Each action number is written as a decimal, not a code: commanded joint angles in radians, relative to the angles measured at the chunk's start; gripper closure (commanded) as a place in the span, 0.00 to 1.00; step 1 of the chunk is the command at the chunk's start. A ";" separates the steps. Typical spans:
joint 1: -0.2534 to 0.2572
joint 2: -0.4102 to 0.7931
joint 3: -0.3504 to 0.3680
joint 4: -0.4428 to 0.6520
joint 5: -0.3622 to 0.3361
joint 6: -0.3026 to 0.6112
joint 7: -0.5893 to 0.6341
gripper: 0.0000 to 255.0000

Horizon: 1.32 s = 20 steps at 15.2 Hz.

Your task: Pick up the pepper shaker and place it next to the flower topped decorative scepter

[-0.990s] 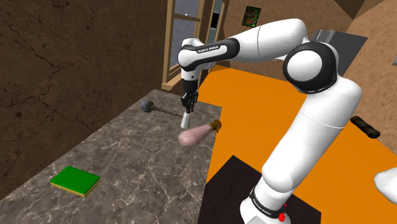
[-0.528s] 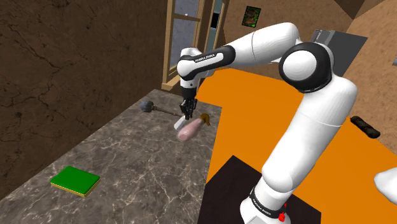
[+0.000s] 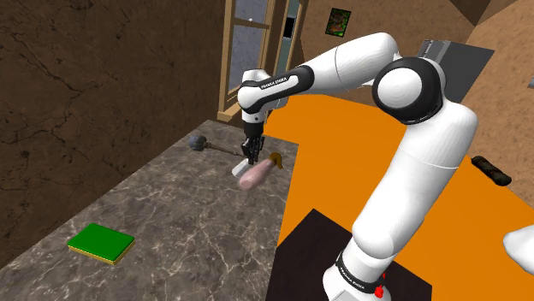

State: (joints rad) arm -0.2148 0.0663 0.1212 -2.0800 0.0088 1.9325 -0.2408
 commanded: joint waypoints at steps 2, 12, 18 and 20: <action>0.000 0.000 0.000 -0.001 0.000 0.000 0.000 1.00; -0.001 -0.013 -0.001 0.113 0.001 -0.127 -0.001 0.00; -0.001 -0.013 -0.001 0.113 0.001 -0.127 -0.001 0.00; -0.001 -0.013 -0.001 0.113 0.001 -0.127 -0.001 0.00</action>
